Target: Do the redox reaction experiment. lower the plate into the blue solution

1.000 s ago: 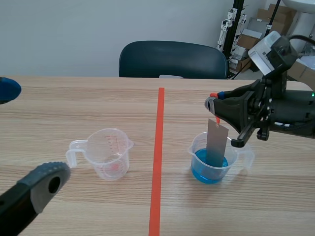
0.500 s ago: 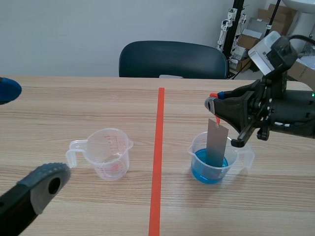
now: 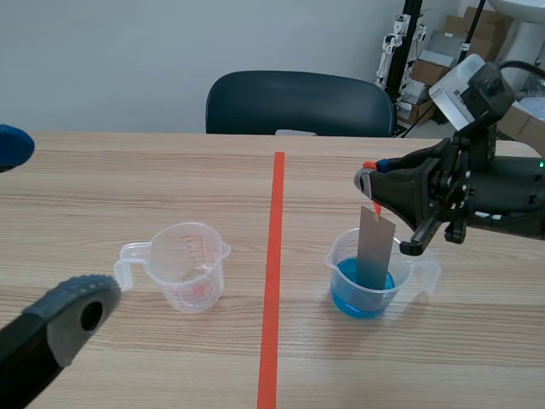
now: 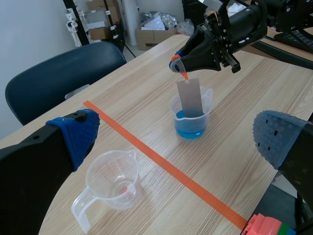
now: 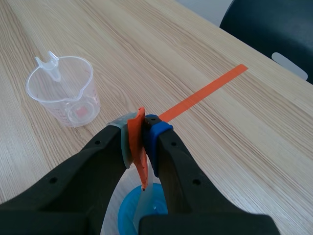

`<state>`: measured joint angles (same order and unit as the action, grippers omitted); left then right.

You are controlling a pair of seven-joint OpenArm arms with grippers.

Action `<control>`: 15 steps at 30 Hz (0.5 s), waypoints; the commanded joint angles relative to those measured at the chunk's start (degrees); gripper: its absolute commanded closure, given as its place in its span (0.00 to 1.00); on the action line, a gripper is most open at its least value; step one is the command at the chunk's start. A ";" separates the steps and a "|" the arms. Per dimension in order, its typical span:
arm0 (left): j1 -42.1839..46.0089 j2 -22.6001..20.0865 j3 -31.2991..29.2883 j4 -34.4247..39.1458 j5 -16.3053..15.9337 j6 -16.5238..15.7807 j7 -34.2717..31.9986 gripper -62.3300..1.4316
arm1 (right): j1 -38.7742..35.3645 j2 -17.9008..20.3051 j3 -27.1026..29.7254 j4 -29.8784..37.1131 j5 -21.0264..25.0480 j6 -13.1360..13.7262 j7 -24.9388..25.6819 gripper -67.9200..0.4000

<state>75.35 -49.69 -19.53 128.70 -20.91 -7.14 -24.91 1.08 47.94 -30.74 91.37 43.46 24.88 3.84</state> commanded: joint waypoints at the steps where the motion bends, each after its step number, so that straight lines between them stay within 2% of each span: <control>1: 0.09 0.42 -0.04 1.05 0.46 0.09 -0.74 0.00 | 0.63 0.28 0.68 0.55 0.22 0.02 0.37 0.99; 3: 0.09 0.42 -0.04 1.05 2.97 0.07 -0.72 0.00 | 0.63 0.28 0.68 0.55 0.22 0.02 0.37 0.99; 6: 0.09 0.42 -0.04 1.05 3.78 0.02 -0.79 0.00 | 0.52 0.28 0.68 0.55 0.22 0.02 0.33 0.99; 8: 0.09 0.42 -0.04 1.05 3.10 -0.11 -0.79 0.00 | 0.48 0.28 0.68 0.55 0.22 0.02 0.33 0.99; 11: 0.09 0.42 0.00 1.05 0.39 -0.11 -0.83 0.00 | 0.50 0.28 0.68 0.55 0.22 0.02 0.39 0.99; 15: 0.09 0.42 0.00 1.05 0.09 -0.11 -1.25 0.00 | 0.50 0.28 0.68 0.55 0.22 0.02 0.37 0.99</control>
<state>75.35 -49.69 -19.53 128.70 -20.45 -7.31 -25.12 1.08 47.94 -30.74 91.37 43.46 24.88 3.84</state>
